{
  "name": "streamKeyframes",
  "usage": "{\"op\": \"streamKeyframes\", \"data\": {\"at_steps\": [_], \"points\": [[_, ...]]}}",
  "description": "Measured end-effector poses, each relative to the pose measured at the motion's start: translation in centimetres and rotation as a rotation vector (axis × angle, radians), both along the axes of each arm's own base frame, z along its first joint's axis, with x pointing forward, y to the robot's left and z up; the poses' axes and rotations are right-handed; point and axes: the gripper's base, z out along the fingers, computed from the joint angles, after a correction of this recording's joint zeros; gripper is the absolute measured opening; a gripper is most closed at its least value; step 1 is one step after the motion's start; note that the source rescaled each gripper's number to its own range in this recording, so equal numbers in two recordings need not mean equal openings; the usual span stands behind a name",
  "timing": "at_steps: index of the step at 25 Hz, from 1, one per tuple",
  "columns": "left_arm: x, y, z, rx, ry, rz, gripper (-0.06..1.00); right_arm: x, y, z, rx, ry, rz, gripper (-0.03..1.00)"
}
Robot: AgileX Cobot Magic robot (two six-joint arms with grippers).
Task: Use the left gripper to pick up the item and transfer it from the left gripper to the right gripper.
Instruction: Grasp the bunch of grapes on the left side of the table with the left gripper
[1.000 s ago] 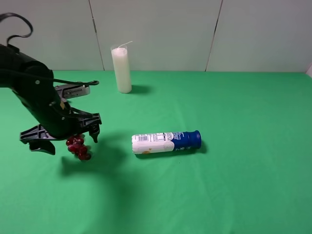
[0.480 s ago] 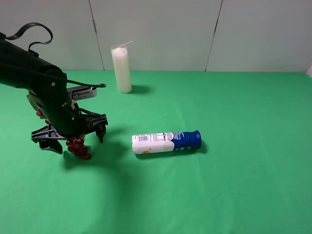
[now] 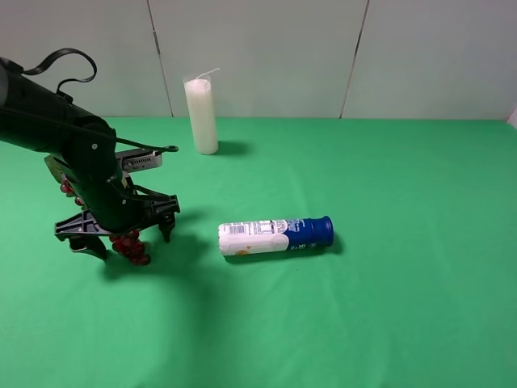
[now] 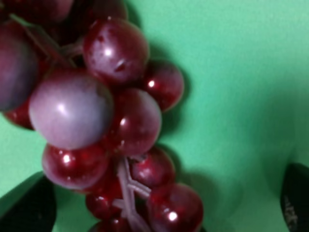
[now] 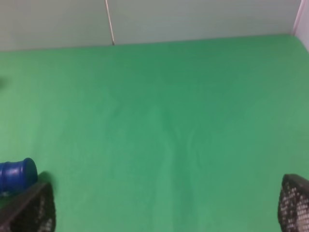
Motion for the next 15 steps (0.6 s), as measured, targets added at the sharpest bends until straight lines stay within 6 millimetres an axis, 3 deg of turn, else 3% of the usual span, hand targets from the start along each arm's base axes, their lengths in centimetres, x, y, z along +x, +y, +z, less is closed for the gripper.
{"op": "streamKeyframes", "data": {"at_steps": [7,15], "points": [[-0.01,0.02,-0.15,0.005,0.005,-0.002,0.58,0.0,0.0,0.0,0.0,0.0,0.0,1.0],[-0.01,0.02,-0.15,0.005,0.005,-0.001,0.06,0.0,0.0,0.0,0.0,0.0,0.0,1.0]]}}
